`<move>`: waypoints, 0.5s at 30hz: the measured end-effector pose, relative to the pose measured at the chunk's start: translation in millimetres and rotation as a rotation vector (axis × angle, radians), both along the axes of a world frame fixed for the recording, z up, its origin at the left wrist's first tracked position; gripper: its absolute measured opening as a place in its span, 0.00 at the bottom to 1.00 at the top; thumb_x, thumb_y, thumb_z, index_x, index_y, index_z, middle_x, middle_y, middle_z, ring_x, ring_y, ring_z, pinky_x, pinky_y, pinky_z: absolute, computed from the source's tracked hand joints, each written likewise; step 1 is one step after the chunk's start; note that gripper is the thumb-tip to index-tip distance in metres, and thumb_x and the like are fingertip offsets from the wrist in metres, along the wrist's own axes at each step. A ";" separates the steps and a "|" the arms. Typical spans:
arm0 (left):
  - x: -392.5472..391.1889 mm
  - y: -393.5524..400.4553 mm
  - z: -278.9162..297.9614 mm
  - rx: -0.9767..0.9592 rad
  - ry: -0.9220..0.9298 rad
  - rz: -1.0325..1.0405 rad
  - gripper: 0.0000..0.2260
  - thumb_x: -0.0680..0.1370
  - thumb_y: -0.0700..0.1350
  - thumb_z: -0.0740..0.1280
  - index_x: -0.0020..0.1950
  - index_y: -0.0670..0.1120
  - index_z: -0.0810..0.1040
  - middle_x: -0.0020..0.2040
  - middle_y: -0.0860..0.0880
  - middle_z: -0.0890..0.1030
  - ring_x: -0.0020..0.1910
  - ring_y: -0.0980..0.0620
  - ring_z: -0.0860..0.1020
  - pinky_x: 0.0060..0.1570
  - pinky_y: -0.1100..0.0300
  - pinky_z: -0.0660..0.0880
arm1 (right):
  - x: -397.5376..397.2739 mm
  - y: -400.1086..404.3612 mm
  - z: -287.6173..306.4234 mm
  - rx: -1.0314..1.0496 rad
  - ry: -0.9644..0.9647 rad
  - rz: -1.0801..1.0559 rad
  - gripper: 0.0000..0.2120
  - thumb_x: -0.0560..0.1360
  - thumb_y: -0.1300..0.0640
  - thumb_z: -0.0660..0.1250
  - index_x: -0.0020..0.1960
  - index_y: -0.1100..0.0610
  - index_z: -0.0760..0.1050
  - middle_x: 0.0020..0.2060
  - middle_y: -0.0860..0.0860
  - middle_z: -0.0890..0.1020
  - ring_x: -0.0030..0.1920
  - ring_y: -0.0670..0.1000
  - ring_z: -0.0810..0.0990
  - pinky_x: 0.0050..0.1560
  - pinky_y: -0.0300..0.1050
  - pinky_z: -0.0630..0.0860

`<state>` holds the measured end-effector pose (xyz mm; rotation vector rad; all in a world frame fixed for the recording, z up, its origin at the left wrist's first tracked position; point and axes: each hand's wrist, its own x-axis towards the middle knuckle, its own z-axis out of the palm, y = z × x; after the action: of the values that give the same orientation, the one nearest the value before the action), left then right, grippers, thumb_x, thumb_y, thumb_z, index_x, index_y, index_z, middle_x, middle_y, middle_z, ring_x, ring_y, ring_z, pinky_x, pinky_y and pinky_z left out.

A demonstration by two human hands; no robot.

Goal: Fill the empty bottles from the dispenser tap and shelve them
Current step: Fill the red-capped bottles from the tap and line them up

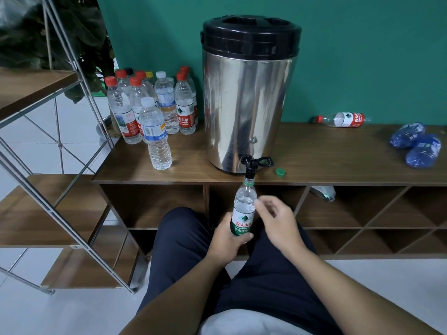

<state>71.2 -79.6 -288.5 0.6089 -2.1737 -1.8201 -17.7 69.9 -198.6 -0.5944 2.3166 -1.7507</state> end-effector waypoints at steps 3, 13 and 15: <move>-2.2 -1.5 -1.2 -0.009 -0.006 0.007 0.25 0.72 0.47 0.85 0.64 0.58 0.79 0.56 0.54 0.88 0.56 0.53 0.86 0.60 0.45 0.86 | -15.8 -5.1 34.4 -0.115 -0.001 -0.030 0.10 0.86 0.46 0.69 0.56 0.51 0.85 0.47 0.51 0.88 0.49 0.49 0.88 0.59 0.55 0.85; -6.2 -5.5 -4.3 -0.049 -0.015 0.015 0.26 0.72 0.45 0.85 0.66 0.56 0.78 0.59 0.57 0.87 0.60 0.57 0.85 0.63 0.49 0.84 | -44.6 -38.4 102.3 -0.130 -0.076 0.056 0.13 0.87 0.46 0.65 0.59 0.53 0.83 0.34 0.51 0.80 0.35 0.53 0.75 0.40 0.50 0.76; -6.4 -5.6 -4.3 -0.053 -0.016 0.014 0.26 0.72 0.45 0.85 0.66 0.55 0.78 0.59 0.56 0.87 0.60 0.58 0.85 0.63 0.49 0.84 | -46.8 -41.5 101.0 -0.117 -0.091 0.067 0.11 0.87 0.49 0.65 0.58 0.53 0.84 0.33 0.51 0.78 0.35 0.54 0.72 0.39 0.52 0.73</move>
<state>64.7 -85.2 -292.7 0.6280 -2.2153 -1.7503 -64.5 28.4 -97.6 -0.5916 2.1215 -1.8515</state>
